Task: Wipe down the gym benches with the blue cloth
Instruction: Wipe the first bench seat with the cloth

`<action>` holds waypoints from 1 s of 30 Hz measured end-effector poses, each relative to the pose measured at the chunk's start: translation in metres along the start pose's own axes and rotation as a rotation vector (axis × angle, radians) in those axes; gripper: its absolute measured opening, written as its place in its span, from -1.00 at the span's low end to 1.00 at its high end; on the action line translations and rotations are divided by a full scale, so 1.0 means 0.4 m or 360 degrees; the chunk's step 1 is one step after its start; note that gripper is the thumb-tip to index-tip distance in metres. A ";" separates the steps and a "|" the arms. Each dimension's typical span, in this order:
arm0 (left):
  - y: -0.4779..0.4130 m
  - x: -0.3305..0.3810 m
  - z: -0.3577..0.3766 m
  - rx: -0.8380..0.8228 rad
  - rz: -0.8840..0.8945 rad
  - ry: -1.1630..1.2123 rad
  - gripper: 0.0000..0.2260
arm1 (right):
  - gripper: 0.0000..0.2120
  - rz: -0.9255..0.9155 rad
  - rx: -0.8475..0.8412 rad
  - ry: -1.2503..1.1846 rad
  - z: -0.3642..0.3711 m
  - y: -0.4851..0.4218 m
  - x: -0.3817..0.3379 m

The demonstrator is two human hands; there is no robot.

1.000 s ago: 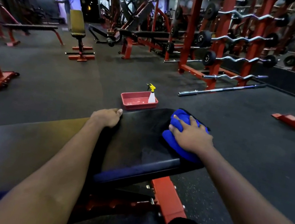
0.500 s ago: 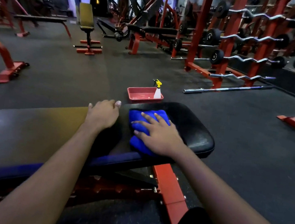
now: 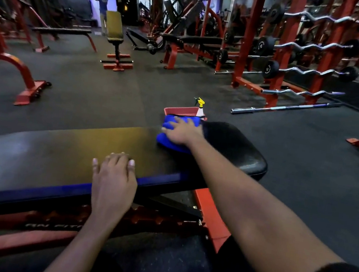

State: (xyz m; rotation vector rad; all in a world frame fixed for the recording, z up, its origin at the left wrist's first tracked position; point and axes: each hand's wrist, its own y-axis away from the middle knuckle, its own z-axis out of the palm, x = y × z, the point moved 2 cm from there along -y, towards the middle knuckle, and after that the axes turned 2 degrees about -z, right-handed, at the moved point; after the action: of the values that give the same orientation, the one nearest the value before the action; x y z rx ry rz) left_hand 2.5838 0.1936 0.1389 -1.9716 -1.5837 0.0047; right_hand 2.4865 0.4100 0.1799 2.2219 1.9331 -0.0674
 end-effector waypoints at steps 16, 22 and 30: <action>0.047 -0.030 0.029 0.0239 0.0126 -0.0011 -0.69 | -0.56 0.1020 0.1119 -0.0648 0.090 0.322 0.300; 0.044 -0.034 0.029 0.0231 0.0170 0.0011 -0.60 | -0.59 0.0997 0.1722 -0.0915 0.191 0.345 0.146; 0.042 -0.042 0.023 0.0347 0.0165 0.0365 -0.63 | -0.63 0.0289 0.1666 -0.0613 0.288 0.390 -0.104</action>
State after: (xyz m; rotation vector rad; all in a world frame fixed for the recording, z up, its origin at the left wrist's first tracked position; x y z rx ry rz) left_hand 2.5904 0.1811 0.1177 -1.8112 -1.2778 -0.0069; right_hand 2.6447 0.3292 0.0918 2.5933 1.6172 -1.6660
